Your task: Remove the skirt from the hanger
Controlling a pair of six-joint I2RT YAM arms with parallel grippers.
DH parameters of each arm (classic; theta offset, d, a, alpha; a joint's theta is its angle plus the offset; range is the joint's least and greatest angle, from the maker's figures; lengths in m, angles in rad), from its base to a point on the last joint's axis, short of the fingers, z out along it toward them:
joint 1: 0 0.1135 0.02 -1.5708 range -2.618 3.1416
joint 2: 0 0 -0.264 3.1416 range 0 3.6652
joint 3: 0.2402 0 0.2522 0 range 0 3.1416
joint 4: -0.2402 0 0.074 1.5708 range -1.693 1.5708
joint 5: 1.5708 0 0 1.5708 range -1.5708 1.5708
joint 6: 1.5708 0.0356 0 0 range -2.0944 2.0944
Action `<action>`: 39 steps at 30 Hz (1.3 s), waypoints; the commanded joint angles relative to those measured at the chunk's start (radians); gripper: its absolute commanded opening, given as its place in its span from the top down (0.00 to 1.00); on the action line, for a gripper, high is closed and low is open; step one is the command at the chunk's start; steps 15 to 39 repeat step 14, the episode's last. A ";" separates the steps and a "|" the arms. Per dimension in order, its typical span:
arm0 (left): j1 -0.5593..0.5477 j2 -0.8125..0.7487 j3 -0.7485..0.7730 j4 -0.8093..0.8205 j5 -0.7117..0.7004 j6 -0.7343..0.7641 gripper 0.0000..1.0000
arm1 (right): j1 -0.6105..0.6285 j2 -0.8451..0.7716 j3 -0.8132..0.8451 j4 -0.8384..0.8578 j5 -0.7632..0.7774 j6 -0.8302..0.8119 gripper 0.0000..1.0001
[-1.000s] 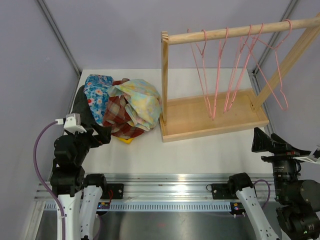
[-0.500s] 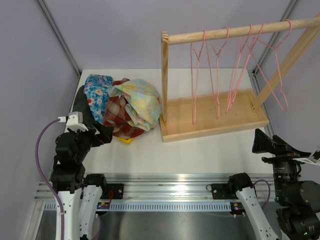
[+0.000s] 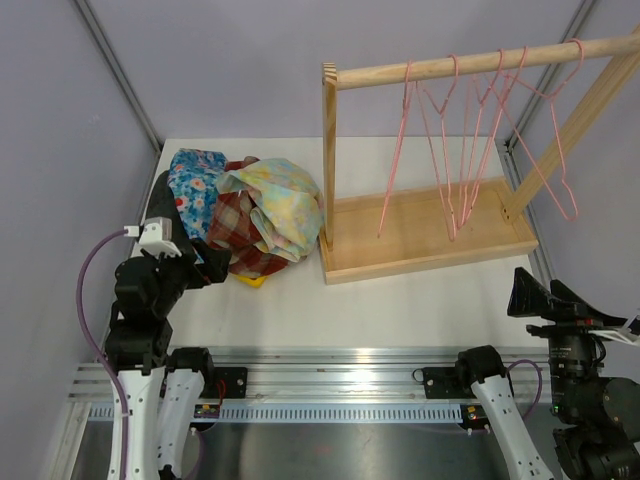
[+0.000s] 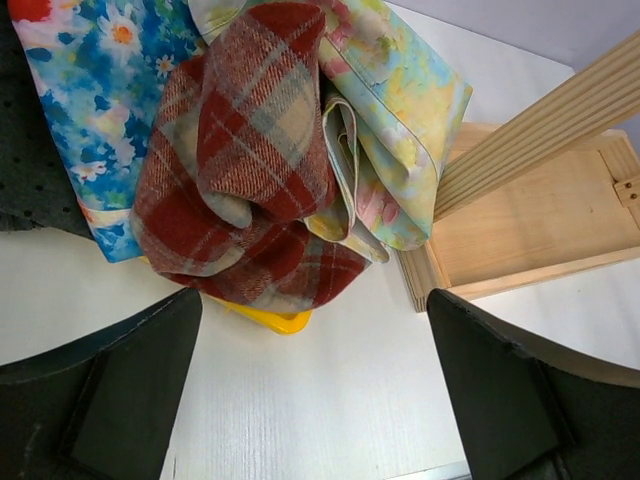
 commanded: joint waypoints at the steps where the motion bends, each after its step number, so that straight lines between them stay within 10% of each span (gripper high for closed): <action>1: -0.003 0.047 -0.016 0.100 0.015 0.052 0.01 | 0.003 -0.016 0.006 0.005 0.023 -0.027 0.01; 14: -0.003 0.108 -0.192 0.623 -0.281 0.190 0.01 | 0.003 -0.009 0.038 -0.007 -0.054 -0.024 0.01; 39: -0.003 0.108 -0.192 0.623 -0.281 0.190 0.01 | 0.003 -0.009 0.038 -0.007 -0.054 -0.024 0.01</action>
